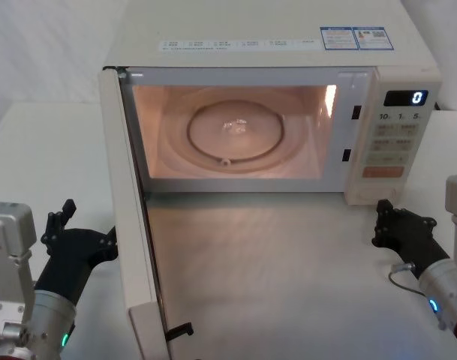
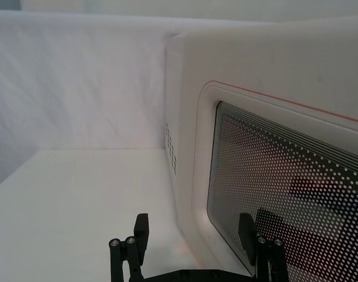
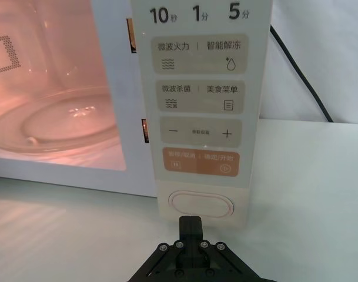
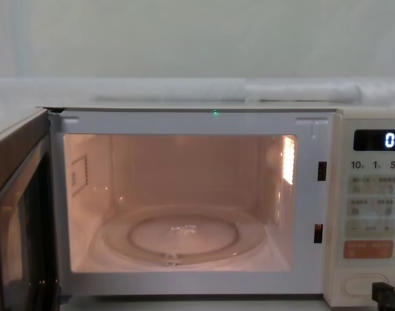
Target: Press the button to open the microwave door with one hand; close the microwave door with the other hand.
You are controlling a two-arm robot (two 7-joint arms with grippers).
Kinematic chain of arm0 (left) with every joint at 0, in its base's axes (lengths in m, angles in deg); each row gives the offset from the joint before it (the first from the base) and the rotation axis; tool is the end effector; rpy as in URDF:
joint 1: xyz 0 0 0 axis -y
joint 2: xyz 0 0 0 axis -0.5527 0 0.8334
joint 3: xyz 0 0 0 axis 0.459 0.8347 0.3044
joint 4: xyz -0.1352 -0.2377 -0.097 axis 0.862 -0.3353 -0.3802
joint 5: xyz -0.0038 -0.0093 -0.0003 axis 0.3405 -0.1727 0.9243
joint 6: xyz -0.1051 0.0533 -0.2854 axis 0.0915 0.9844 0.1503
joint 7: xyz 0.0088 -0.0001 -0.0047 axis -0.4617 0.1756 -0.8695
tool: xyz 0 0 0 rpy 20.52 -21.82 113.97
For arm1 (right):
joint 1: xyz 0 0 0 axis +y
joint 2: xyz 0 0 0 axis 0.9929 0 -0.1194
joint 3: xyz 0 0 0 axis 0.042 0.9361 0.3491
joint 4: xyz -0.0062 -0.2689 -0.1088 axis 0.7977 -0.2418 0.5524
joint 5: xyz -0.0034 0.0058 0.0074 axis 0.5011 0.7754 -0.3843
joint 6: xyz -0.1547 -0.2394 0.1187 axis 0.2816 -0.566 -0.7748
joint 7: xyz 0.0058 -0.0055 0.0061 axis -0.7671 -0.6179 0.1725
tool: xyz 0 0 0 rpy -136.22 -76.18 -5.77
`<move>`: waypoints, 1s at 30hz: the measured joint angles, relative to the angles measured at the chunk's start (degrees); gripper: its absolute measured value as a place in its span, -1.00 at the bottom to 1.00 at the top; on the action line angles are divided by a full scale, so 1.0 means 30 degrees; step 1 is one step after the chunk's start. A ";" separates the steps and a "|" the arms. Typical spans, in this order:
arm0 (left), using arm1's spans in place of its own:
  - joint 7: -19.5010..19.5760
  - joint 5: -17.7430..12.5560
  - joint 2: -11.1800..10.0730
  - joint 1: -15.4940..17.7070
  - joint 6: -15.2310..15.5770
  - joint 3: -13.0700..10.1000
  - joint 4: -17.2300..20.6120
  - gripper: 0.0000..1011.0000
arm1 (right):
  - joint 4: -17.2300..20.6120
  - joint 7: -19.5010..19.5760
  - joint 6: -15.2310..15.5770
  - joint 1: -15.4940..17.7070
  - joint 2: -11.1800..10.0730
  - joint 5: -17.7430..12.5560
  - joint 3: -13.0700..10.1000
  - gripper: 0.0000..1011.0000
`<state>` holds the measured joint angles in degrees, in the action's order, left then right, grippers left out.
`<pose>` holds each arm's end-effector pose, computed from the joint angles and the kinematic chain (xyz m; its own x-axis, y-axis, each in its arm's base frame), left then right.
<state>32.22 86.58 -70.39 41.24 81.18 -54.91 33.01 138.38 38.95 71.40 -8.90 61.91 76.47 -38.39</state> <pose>0.2529 0.0375 -0.2853 0.1244 0.9917 -0.0326 -0.9921 0.1239 -0.0175 0.3355 0.0042 -0.3133 0.2801 -0.9587 -0.0500 0.9542 0.2837 -0.0951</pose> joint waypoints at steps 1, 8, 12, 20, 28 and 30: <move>0.0000 0.0001 0.0000 0.0000 0.0001 0.0001 0.0000 0.98 | 0.0181 -0.0006 0.0026 0.0129 -0.0052 -0.0007 -0.0011 -1.00; 0.0000 0.0001 0.0001 0.0001 0.0000 0.0000 0.0000 0.98 | 0.1382 -0.0162 0.0230 0.0840 -0.0601 -0.0099 -0.0314 -1.00; 0.0000 0.0001 0.0000 0.0000 0.0001 0.0000 0.0000 0.98 | 0.1865 -0.0305 0.0303 0.1112 -0.1037 -0.0349 -0.0802 -1.00; 0.0001 0.0001 0.0000 0.0000 0.0001 0.0000 -0.0001 0.98 | 0.2193 -0.1270 0.0586 0.1123 -0.1968 -0.1311 -0.1573 -1.00; 0.0000 0.0001 0.0001 0.0000 0.0001 0.0000 0.0000 0.98 | 0.1890 -0.3158 0.0875 0.0783 -0.3143 -0.2886 -0.1655 -1.00; 0.0000 0.0001 0.0000 0.0000 0.0000 0.0000 0.0000 0.98 | 0.1790 -0.3524 0.0941 0.0666 -0.3424 -0.3168 -0.1578 -1.00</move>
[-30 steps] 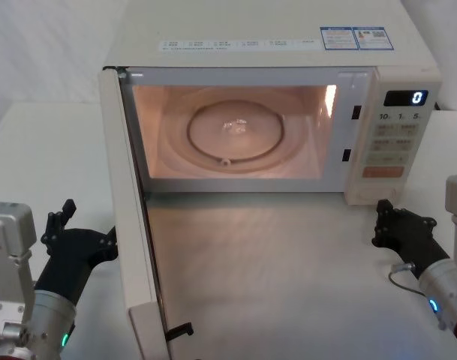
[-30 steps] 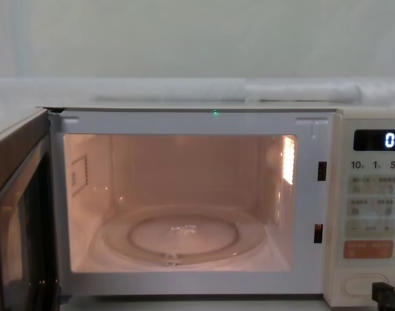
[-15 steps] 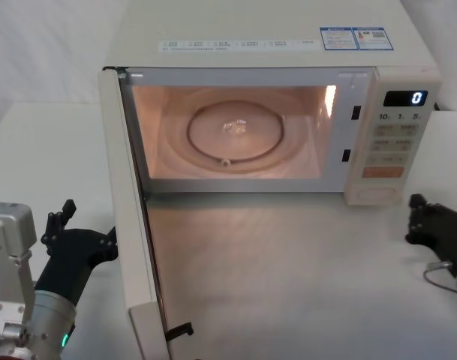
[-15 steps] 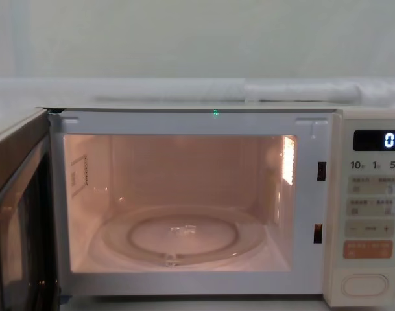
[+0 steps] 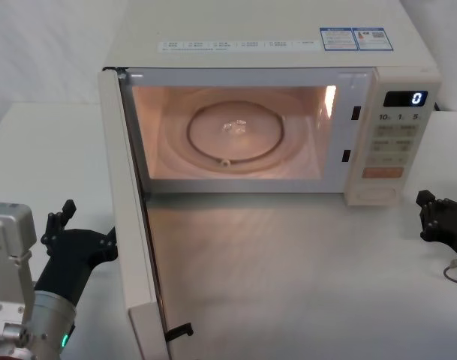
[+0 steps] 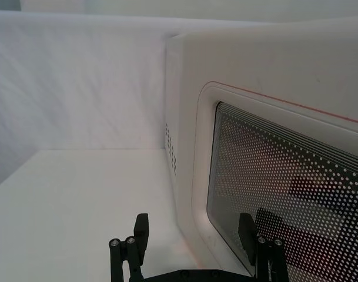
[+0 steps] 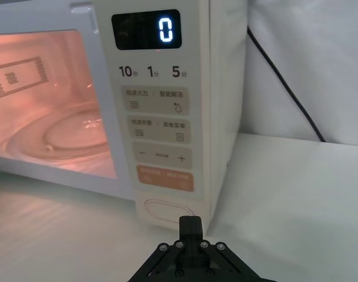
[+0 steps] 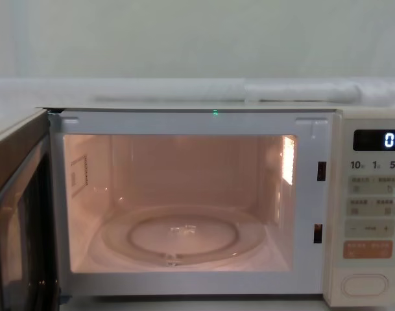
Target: Press the button to open the microwave door with one hand; close the microwave door with the other hand.
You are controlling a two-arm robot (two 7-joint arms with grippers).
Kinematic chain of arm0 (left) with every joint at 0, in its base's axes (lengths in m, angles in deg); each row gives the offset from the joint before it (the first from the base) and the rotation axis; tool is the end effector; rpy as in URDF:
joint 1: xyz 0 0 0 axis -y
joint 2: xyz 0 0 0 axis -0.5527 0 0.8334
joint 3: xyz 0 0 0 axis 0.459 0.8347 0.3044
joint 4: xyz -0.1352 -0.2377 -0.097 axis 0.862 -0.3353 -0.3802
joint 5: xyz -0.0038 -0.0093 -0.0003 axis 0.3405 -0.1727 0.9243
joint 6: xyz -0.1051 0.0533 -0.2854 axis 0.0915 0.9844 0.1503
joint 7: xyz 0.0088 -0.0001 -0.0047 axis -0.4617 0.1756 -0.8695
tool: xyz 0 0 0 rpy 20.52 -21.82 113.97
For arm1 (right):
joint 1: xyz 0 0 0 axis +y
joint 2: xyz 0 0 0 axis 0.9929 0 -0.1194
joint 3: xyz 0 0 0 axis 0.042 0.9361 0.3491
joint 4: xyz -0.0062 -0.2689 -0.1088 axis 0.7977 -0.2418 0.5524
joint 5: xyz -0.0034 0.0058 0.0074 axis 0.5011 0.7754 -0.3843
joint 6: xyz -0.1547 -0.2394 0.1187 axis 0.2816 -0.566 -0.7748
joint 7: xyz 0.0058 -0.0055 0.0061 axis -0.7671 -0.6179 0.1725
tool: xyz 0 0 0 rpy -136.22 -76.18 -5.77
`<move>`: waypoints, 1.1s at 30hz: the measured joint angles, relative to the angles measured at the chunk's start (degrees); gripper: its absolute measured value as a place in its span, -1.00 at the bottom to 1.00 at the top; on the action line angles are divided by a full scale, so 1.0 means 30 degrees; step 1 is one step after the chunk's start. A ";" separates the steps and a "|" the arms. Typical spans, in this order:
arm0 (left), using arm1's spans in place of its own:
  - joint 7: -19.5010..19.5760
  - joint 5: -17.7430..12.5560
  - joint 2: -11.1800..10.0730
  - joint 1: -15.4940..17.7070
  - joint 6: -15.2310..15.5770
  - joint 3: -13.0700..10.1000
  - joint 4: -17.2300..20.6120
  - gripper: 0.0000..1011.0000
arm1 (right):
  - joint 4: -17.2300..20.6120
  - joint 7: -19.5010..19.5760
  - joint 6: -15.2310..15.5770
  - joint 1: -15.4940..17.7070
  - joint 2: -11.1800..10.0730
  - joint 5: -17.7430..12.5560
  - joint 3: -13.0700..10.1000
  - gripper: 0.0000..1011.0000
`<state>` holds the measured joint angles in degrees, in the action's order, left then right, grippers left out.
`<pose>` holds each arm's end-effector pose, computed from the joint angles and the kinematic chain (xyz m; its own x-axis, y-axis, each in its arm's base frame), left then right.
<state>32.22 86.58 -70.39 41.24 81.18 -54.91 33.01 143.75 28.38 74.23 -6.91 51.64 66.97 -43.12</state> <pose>0.2529 0.0375 -0.2853 0.1244 0.9917 -0.0326 -0.9921 0.1239 -0.0175 0.3286 -0.0701 -0.2842 0.3918 -0.9184 -0.0554 0.9152 0.3952 -0.0795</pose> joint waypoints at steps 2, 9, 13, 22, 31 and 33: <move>-0.0001 0.0000 0.0000 0.0001 0.0000 0.0000 0.0000 0.98 | -0.0071 -0.0186 0.0033 -0.0079 -0.0175 -0.0163 0.0071 -1.00; 0.0000 0.0000 0.0000 0.0000 0.0001 0.0000 0.0000 0.98 | -0.0069 -0.0167 0.0032 -0.0060 -0.0116 -0.0157 0.0046 -1.00; 0.0001 0.0000 0.0000 0.0000 0.0001 0.0000 -0.0001 0.98 | -0.0064 -0.0128 0.0029 -0.0051 -0.0092 -0.0135 0.0030 -0.88; 0.0000 0.0000 0.0000 0.0000 0.0001 0.0000 0.0000 0.98 | -0.0053 -0.0087 0.0022 -0.0034 -0.0058 -0.0098 0.0013 -0.38; 0.0001 0.0000 0.0000 0.0000 0.0001 0.0001 0.0000 0.98 | -0.0039 -0.0065 0.0010 -0.0026 -0.0043 -0.0069 -0.0006 0.22; 0.0000 0.0000 0.0000 0.0000 0.0000 0.0001 0.0000 0.98 | -0.0037 -0.0062 0.0008 -0.0026 -0.0040 -0.0066 -0.0007 0.30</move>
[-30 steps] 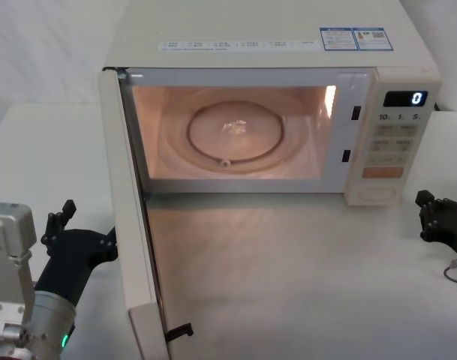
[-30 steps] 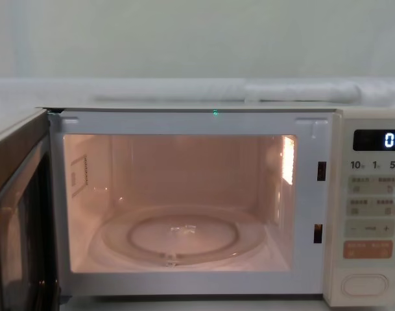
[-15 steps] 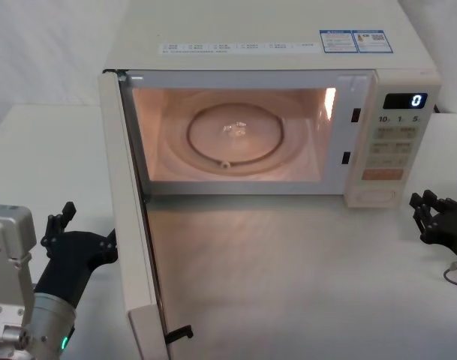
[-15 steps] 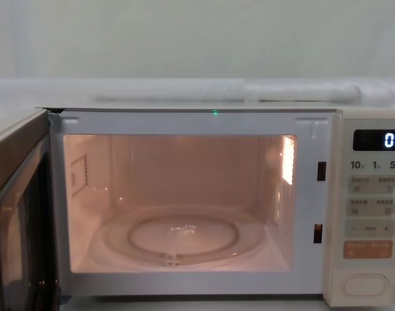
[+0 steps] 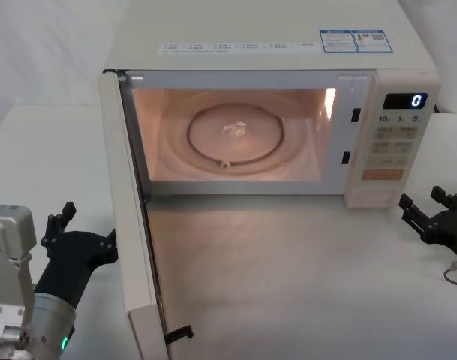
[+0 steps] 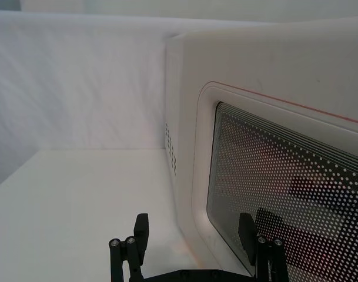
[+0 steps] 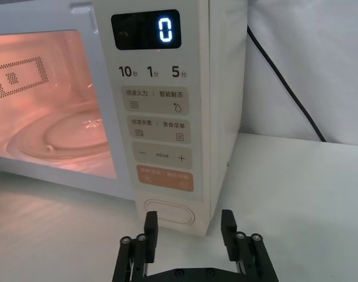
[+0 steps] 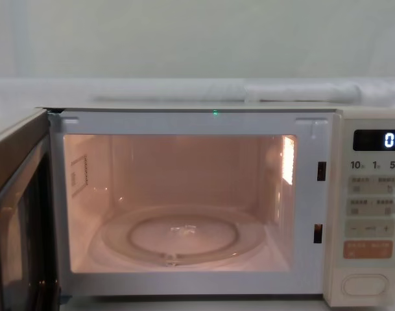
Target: Press the button to open the microwave door with one hand; close the microwave door with the other hand.
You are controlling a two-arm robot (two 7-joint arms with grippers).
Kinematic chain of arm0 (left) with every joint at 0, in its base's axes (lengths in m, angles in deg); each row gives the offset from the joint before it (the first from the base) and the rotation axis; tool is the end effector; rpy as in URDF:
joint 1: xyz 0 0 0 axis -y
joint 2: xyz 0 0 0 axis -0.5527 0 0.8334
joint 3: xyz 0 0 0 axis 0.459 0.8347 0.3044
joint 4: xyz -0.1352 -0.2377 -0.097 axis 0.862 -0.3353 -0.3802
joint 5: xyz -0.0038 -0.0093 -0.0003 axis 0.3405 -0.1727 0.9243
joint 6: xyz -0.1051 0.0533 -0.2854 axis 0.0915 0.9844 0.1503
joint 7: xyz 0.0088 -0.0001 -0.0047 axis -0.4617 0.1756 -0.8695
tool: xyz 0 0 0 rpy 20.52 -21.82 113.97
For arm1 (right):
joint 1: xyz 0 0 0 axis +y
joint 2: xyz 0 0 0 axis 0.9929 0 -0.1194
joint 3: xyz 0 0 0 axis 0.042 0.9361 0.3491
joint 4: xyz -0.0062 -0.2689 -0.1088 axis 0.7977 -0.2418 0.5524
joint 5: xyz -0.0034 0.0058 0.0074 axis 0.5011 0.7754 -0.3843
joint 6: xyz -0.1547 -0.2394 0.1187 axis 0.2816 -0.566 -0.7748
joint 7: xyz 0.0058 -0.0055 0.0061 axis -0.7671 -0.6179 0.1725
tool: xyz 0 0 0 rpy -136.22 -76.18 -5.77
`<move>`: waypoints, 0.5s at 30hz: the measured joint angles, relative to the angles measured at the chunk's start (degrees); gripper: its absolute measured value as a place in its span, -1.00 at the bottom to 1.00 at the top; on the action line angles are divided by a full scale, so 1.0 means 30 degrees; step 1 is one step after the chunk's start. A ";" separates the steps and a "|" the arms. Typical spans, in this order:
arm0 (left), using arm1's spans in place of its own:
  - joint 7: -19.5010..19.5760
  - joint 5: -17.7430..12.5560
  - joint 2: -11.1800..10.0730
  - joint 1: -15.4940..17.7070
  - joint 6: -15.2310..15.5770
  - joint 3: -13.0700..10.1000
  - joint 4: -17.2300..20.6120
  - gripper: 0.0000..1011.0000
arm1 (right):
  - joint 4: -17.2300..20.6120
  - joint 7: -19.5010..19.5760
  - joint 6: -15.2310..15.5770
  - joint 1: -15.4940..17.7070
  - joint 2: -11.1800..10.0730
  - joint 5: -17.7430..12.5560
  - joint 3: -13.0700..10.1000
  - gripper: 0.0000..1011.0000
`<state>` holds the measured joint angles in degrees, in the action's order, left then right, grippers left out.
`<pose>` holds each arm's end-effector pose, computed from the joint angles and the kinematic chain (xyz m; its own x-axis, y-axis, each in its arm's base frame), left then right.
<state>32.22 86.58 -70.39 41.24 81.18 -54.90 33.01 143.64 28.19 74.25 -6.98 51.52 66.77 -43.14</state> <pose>0.2529 0.0376 -0.2853 0.1242 0.9917 -0.0325 -0.9922 0.1237 -0.0175 0.3290 -0.0710 -0.2842 0.3939 -0.9174 -0.0572 0.9141 0.3975 -0.0798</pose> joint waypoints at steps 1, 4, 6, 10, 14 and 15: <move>0.0001 0.0000 0.0000 0.0000 0.0001 0.0000 -0.0001 0.98 | 0.0001 0.0003 -0.0003 0.0000 0.0004 0.0003 0.0000 0.42; 0.0000 0.0000 0.0001 0.0000 0.0000 0.0000 0.0000 0.98 | 0.0002 0.0006 -0.0008 0.0000 0.0008 0.0008 0.0000 0.57; 0.0000 -0.0001 -0.0001 0.0000 0.0001 -0.0001 0.0000 0.98 | 0.0002 0.0009 -0.0012 0.0000 0.0013 0.0014 0.0000 0.68; 0.0001 0.0000 0.0000 0.0000 0.0001 -0.0001 0.0000 0.98 | 0.0002 0.0015 -0.0013 0.0000 0.0016 0.0019 0.0000 0.91; 0.0000 0.0000 -0.0001 0.0000 0.0001 0.0000 0.0000 0.98 | 0.0003 0.0024 -0.0013 0.0000 0.0017 0.0021 0.0000 0.98; 0.0000 -0.0001 0.0000 0.0000 0.0001 -0.0001 0.0000 0.98 | 0.0002 0.0026 -0.0013 0.0000 0.0016 0.0021 -0.0001 0.98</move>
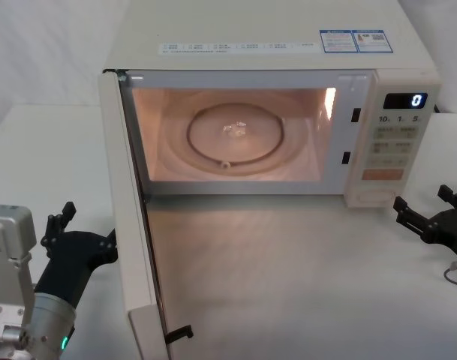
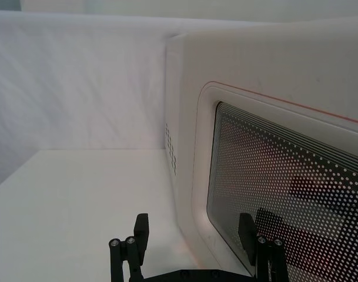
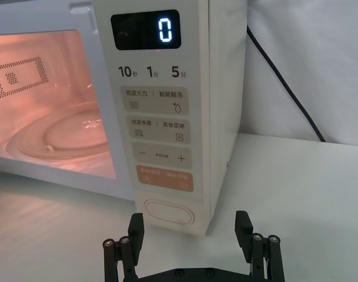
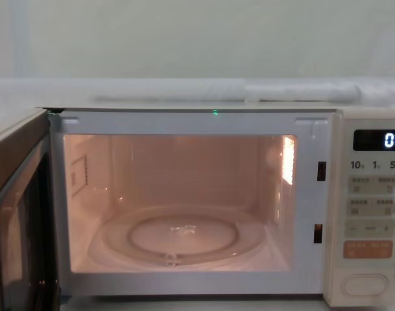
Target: Press the button to open the microwave door with one hand; close the microwave door with the other hand.
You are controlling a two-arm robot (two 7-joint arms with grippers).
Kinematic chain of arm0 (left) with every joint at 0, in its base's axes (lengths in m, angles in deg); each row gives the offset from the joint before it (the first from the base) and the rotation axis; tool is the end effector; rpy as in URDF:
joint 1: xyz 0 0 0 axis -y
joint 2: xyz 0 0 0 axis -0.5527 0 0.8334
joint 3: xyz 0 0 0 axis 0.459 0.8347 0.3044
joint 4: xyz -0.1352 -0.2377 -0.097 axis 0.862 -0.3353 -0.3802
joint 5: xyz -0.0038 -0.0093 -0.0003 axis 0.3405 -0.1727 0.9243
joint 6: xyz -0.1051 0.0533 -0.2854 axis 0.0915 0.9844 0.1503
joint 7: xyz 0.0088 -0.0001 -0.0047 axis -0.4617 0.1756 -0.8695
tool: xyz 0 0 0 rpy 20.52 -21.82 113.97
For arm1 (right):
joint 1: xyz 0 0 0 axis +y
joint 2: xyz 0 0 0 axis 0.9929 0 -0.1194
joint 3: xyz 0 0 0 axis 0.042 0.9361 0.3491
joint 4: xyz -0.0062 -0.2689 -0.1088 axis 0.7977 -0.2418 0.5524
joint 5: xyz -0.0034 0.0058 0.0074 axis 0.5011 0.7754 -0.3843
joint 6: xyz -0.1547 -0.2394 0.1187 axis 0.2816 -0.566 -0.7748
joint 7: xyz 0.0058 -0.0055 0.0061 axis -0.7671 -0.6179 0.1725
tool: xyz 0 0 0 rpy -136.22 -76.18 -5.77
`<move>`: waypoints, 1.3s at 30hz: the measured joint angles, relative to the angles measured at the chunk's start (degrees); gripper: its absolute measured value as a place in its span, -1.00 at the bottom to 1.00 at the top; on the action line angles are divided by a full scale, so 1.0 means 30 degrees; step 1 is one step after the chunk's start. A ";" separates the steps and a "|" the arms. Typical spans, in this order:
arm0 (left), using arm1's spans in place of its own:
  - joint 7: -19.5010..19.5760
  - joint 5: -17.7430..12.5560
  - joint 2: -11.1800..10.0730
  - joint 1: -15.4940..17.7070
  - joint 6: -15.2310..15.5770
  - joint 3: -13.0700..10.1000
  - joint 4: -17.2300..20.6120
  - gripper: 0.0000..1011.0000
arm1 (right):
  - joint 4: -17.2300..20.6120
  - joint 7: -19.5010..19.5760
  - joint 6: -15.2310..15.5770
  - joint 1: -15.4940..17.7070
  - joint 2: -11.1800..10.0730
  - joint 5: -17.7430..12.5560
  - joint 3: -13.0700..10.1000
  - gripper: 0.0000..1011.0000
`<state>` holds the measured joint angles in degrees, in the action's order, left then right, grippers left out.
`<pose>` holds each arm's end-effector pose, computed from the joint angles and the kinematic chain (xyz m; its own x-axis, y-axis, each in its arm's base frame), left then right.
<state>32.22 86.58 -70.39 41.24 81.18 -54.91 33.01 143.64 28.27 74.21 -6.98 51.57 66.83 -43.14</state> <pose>0.2529 0.0375 -0.2853 0.1244 0.9917 -0.0326 -0.9921 0.1239 -0.0175 0.3290 -0.0708 -0.2843 0.3927 -0.9179 -0.0567 0.9147 0.3962 -0.0792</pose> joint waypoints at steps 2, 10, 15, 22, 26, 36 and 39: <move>0.0000 0.0000 0.0000 0.0000 -0.0001 0.0001 0.0000 0.98 | 0.0001 0.0001 0.0000 0.0000 0.0000 0.0000 0.0001 0.98; 0.0000 0.0001 0.0000 0.0000 0.0000 0.0001 0.0000 0.98 | 0.0000 0.0001 0.0000 0.0001 0.0001 0.0000 0.0000 0.98; 0.0000 0.0001 0.0001 0.0000 -0.0001 0.0000 0.0000 0.98 | 0.0000 0.0002 0.0001 0.0000 0.0000 0.0000 0.0000 0.98; 0.0000 0.0001 0.0000 0.0000 0.0000 0.0001 -0.0001 0.98 | 0.0001 0.0001 0.0002 0.0000 0.0000 0.0000 0.0002 0.98; 0.0001 0.0001 0.0000 0.0001 0.0000 0.0002 0.0000 0.87 | 0.0001 0.0002 0.0002 0.0000 0.0000 0.0000 0.0001 0.98; 0.0001 0.0001 0.0000 -0.0001 0.0000 0.0002 0.0000 0.34 | 0.0001 -0.0001 0.0002 0.0000 0.0000 -0.0002 0.0002 0.98; 0.0001 0.0000 -0.0001 0.0000 0.0000 0.0001 0.0000 0.17 | 0.0000 0.0000 0.0002 0.0000 0.0000 -0.0001 0.0001 0.98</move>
<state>32.23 86.58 -70.39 41.24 81.18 -54.90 33.01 143.64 28.27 74.22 -6.99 51.57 66.83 -43.14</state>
